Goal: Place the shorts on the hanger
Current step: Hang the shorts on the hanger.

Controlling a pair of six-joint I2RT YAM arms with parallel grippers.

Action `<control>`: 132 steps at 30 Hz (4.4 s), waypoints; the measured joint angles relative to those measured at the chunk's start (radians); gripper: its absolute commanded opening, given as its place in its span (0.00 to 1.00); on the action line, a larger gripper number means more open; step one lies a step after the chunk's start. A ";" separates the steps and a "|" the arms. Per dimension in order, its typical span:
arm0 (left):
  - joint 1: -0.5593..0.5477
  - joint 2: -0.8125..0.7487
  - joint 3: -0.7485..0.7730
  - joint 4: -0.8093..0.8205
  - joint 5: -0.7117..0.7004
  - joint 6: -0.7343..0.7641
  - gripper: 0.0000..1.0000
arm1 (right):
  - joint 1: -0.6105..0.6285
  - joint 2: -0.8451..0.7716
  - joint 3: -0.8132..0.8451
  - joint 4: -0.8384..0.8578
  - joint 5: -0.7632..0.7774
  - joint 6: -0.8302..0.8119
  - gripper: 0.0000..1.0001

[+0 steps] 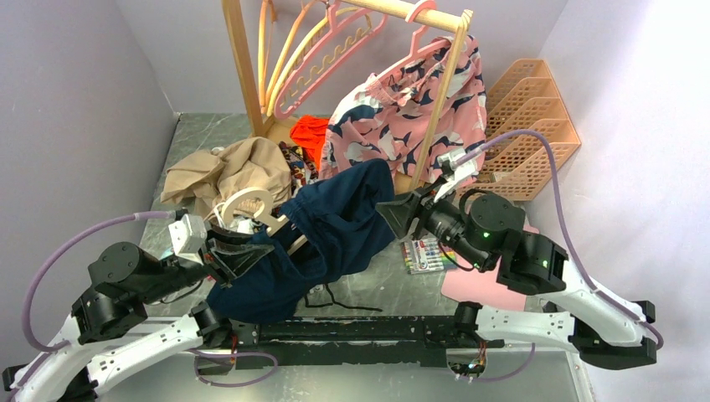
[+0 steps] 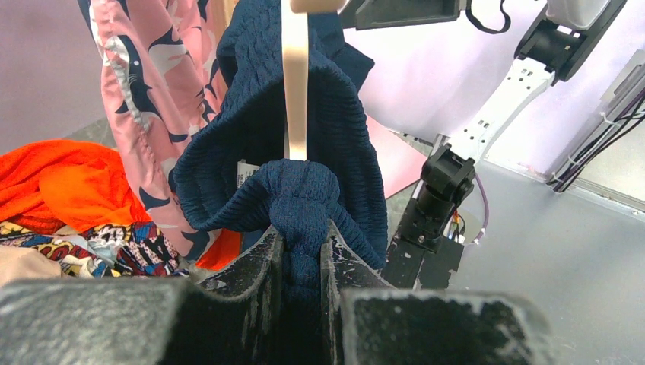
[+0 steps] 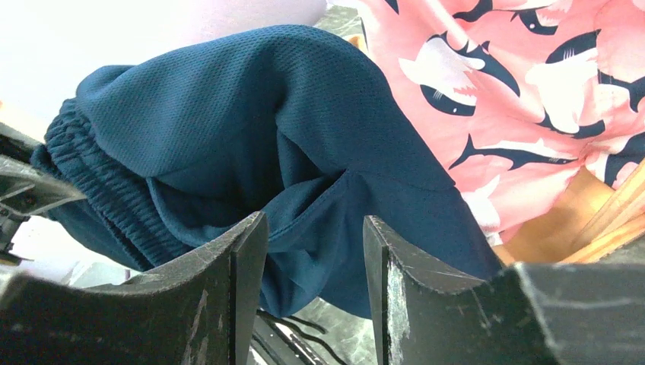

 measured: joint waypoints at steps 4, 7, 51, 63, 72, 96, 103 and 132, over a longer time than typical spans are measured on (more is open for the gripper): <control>0.000 0.002 0.002 -0.008 -0.001 0.000 0.07 | 0.000 0.014 -0.020 0.032 0.024 0.021 0.53; 0.000 0.002 0.006 -0.012 -0.001 0.000 0.07 | 0.000 0.016 -0.023 0.047 0.044 0.035 0.53; 0.000 0.192 0.089 -0.081 0.139 0.061 0.07 | 0.000 0.041 0.144 -0.234 0.208 0.041 0.44; 0.000 0.219 0.140 -0.081 0.166 0.061 0.07 | -0.001 0.079 0.459 -0.328 -0.056 -0.139 0.67; 0.000 0.393 0.178 -0.149 0.322 0.061 0.07 | -0.001 0.240 0.328 -0.217 -0.449 -0.306 0.61; 0.000 0.503 0.234 -0.169 0.501 0.096 0.07 | -0.001 0.222 0.090 0.064 -0.782 -0.280 0.24; 0.000 0.507 0.262 -0.174 0.522 0.105 0.19 | -0.002 0.220 0.090 0.105 -0.784 -0.261 0.00; -0.001 0.303 0.590 -0.173 0.175 0.118 0.71 | -0.002 0.099 0.378 -0.013 -0.570 -0.289 0.00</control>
